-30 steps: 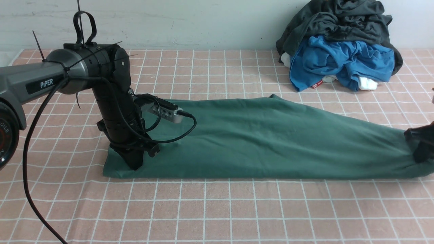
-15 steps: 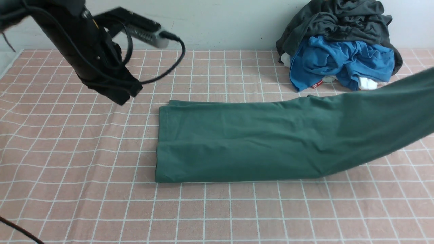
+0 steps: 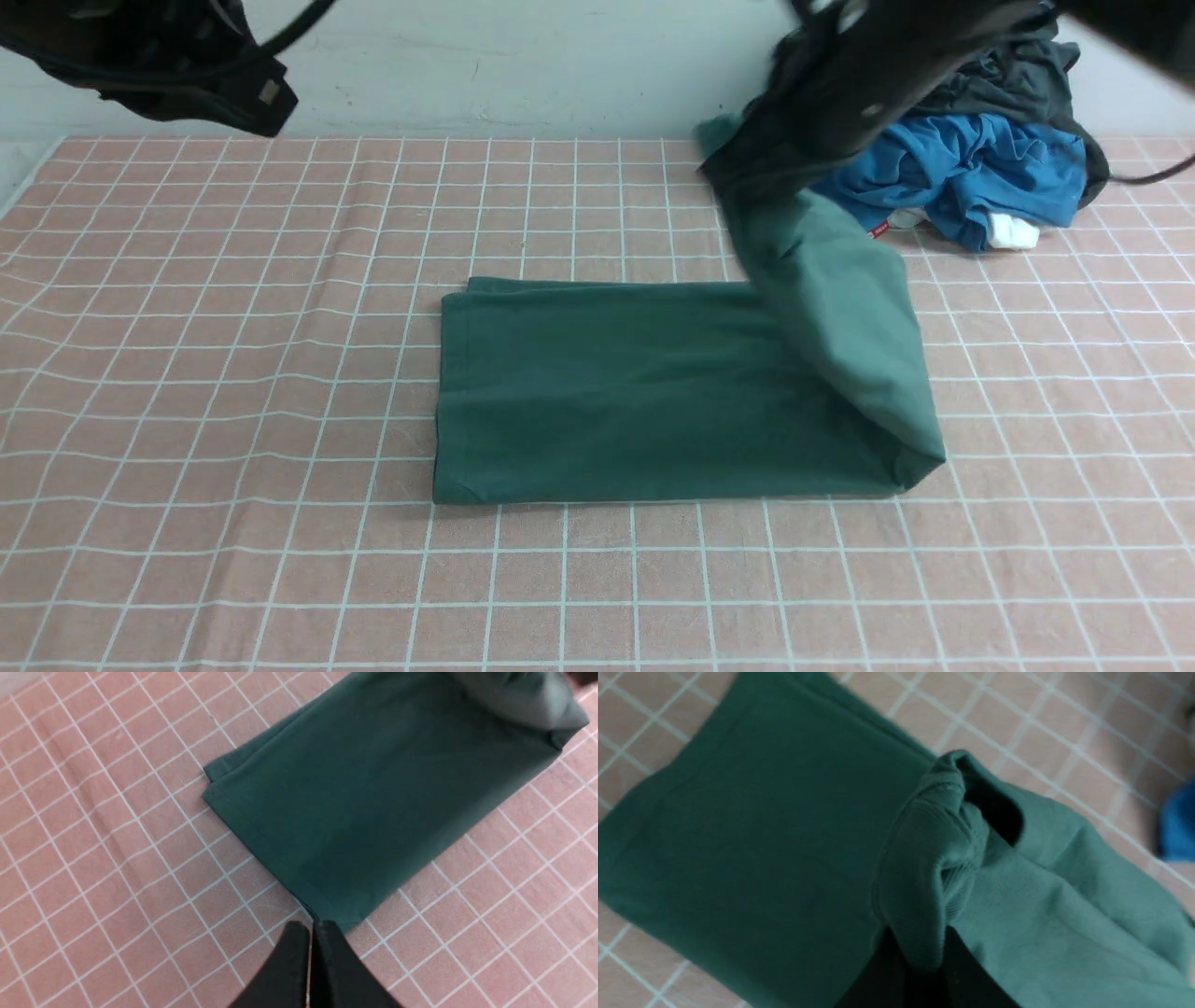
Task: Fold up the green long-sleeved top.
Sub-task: Use the right arm to drag the right edge of the fabric to the left and folds it over the left edge
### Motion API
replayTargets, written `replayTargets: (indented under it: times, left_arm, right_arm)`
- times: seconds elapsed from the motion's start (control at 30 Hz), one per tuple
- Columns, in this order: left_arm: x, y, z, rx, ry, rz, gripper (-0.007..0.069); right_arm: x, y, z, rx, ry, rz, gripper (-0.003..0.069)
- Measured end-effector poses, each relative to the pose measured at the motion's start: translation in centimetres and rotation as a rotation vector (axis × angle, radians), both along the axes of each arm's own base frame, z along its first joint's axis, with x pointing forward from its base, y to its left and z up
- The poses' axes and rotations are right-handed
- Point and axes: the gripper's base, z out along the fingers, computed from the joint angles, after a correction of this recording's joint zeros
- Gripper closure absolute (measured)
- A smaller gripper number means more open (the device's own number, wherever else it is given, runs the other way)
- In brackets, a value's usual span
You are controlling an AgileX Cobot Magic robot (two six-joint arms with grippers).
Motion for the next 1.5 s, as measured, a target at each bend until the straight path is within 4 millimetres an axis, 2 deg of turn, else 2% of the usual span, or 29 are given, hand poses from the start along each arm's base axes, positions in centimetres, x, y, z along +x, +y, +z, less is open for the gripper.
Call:
replayTargets:
  times: [0.13, 0.17, 0.27, 0.4, 0.6, 0.73, 0.87, 0.9, 1.03, 1.1, 1.17, 1.23, 1.33, 1.5]
  left_arm:
    - [-2.3, 0.4, 1.3, -0.028, -0.044, 0.018, 0.0628]
    - [-2.4, 0.4, 1.3, -0.028, -0.044, 0.019, 0.0628]
    - [-4.5, 0.8, 1.0, -0.038, -0.043, 0.019, 0.0628]
    - [-6.2, 1.0, -0.1, -0.041, -0.015, 0.015, 0.0628]
    - [-8.2, 1.4, -1.7, -0.036, 0.014, 0.015, 0.0628]
    - [-9.6, 1.7, -2.6, -0.034, 0.023, 0.015, 0.0628]
    - [-11.1, 2.0, -3.1, -0.031, 0.017, 0.016, 0.0628]
    - [-11.6, 2.2, -3.3, -0.026, 0.001, 0.022, 0.0628]
    - [-13.9, 3.2, -4.3, -0.005, -0.082, 0.074, 0.0628]
    - [-14.9, 3.7, -4.9, 0.003, -0.103, 0.108, 0.0628]
    - [-16.8, 4.5, -6.1, 0.011, -0.122, 0.170, 0.0628]
    - [-18.2, 5.1, -7.4, 0.012, -0.130, 0.222, 0.0628]
    - [-20.5, 6.0, -9.2, -0.003, -0.154, 0.292, 0.0628]
    - [-22.5, 6.6, -11.6, -0.018, -0.181, 0.335, 0.0628]
  right_arm:
    - [-0.2, 5.5, -4.7, -0.001, 0.023, 0.099, 0.0627]
    - [-0.1, 5.8, -5.2, -0.001, 0.024, 0.102, 0.0627]
    - [-0.1, 8.5, -8.6, 0.044, 0.062, 0.127, 0.0627]
    - [0.2, 9.9, -10.7, 0.139, 0.117, 0.102, 0.0627]
    - [0.4, 10.9, -11.2, 0.267, 0.133, 0.061, 0.0627]
    - [0.6, 11.2, -11.6, 0.297, 0.138, 0.045, 0.0577]
    - [0.6, 11.5, -11.1, 0.337, 0.162, 0.039, 0.0429]
    - [0.5, 11.7, -10.7, 0.352, 0.171, 0.042, 0.0369]
    - [0.3, 12.0, -8.5, 0.346, 0.200, 0.088, 0.0203]
    - [0.2, 12.0, -7.9, 0.320, 0.191, 0.107, 0.0168]
    - [0.3, 11.4, -7.7, 0.214, 0.160, 0.123, 0.0146]
    - [0.4, 10.8, -8.2, 0.138, 0.165, 0.098, 0.0144]
    - [1.0, 10.3, -10.2, 0.042, 0.186, 0.027, 0.0156]
    - [0.3, 11.9, -14.0, -0.020, 0.256, 0.038, 0.0165]
